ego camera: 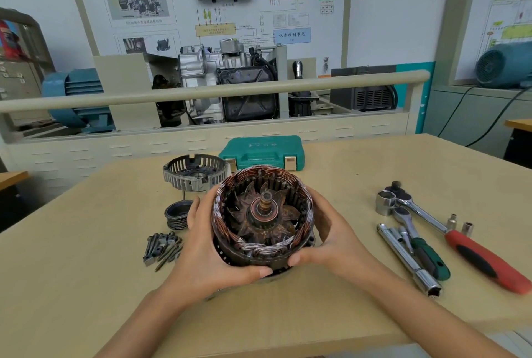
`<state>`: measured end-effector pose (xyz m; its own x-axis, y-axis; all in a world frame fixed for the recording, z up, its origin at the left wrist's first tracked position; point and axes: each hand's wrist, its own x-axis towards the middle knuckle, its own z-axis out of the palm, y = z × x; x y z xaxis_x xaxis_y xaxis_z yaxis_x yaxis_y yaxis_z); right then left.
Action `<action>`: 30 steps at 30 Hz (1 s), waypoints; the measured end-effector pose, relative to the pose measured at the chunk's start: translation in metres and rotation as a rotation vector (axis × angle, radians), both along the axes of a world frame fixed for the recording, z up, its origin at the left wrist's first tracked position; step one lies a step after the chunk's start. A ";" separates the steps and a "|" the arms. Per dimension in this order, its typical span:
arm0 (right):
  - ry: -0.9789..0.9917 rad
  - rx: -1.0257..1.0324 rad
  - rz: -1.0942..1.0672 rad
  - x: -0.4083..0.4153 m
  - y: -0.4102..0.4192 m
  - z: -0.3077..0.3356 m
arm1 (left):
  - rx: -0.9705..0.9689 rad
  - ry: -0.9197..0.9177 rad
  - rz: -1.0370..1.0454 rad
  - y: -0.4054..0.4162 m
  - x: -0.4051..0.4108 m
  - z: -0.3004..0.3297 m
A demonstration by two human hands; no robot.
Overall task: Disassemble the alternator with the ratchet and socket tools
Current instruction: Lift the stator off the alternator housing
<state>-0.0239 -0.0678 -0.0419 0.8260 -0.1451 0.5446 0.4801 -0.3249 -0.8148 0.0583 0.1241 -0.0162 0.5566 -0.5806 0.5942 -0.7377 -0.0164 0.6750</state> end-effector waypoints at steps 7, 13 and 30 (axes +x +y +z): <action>0.059 0.031 0.069 -0.004 0.013 0.002 | -0.019 0.039 0.044 0.001 -0.002 -0.007; 0.012 -0.103 0.008 -0.001 0.009 0.005 | 0.008 0.047 0.064 0.001 -0.002 -0.007; -0.014 -0.127 -0.089 0.000 0.004 0.005 | 0.417 -0.035 -0.063 0.019 0.029 0.017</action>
